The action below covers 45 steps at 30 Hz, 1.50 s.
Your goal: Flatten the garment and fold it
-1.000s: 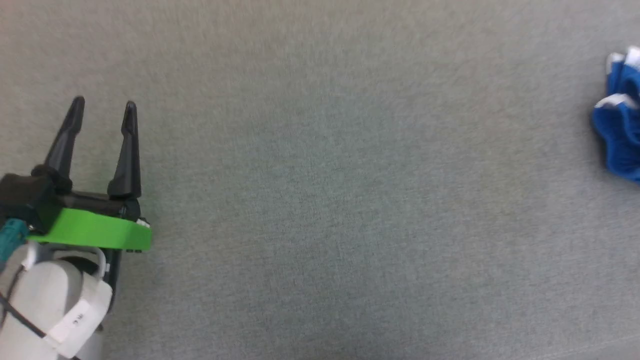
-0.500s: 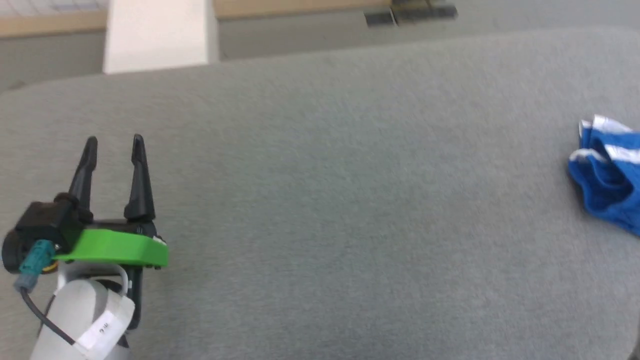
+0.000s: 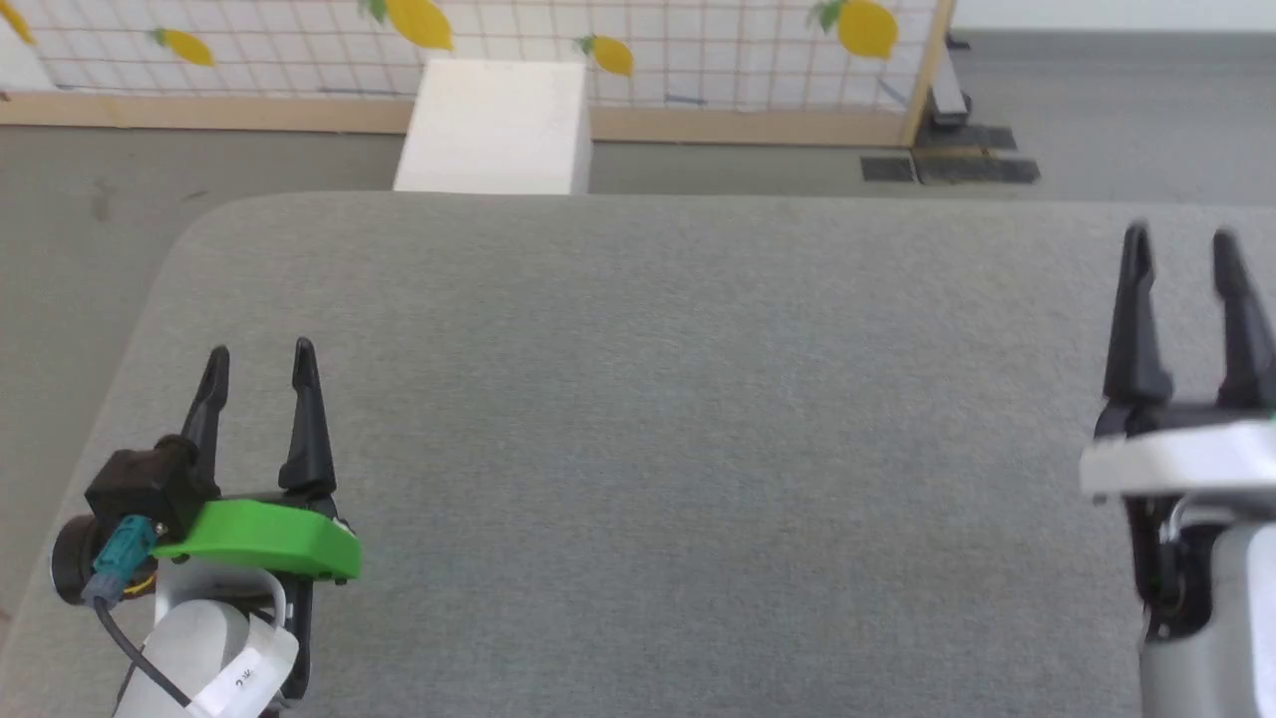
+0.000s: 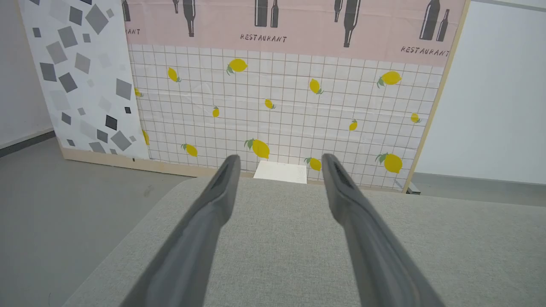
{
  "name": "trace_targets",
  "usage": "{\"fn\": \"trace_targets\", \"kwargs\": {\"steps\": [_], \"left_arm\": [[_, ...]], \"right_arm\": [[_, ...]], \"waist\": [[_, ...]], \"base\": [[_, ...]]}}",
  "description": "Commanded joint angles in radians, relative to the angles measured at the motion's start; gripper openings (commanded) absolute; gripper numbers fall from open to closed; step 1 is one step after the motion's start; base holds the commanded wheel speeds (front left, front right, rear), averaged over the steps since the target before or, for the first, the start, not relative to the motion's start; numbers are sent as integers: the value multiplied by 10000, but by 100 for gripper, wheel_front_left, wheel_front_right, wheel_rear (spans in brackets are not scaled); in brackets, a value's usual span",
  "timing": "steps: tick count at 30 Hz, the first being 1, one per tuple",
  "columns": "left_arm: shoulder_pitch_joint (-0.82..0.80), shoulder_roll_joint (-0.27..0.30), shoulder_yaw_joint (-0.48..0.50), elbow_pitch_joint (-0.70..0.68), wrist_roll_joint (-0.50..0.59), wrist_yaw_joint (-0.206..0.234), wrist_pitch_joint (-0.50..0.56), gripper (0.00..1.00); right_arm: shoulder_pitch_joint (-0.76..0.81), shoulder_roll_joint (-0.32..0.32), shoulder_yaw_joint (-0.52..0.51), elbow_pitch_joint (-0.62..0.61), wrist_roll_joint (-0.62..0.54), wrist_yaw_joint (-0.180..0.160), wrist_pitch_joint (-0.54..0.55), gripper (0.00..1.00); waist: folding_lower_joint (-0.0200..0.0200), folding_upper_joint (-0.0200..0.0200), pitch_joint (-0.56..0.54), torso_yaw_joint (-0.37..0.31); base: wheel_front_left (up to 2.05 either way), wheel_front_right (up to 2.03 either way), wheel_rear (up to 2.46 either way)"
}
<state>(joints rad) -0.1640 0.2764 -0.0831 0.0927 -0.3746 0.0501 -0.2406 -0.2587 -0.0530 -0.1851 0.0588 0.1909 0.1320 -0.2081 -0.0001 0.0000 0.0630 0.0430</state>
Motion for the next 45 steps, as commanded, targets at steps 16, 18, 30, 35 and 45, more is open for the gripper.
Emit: {"fn": "trace_targets", "kwargs": {"steps": [16, 18, 30, 35, 45], "left_arm": [[553, -246, -687, 1314, -292, -329, 81, 100], [606, -276, -748, 1426, -309, -351, 84, 100], [732, -362, -961, 1731, -437, -395, 150, 100], [678, -318, -1042, 1711, -368, -358, 143, 100], [584, -296, -1127, 1646, -322, -272, 57, 100]], "right_arm": [[2157, 27, 548, 1188, 140, -13, -337, 100], [2270, 27, 569, 1210, 101, -13, -295, 100], [2630, 27, 669, 1347, 161, -13, -32, 100], [2586, 27, 655, 1313, 123, -13, 34, 100], [2492, 28, 654, 1230, 91, -13, 119, 100]], "waist": [[1, 0, -697, 308], [1, 0, -721, 295], [1, 0, -784, 299], [1, 0, -708, 296], [1, 0, -646, 303]], "base": [[0, 0, 0], [0, 0, 0], [0, 0, 0], [0, 0, 0], [0, 0, 0]]}}
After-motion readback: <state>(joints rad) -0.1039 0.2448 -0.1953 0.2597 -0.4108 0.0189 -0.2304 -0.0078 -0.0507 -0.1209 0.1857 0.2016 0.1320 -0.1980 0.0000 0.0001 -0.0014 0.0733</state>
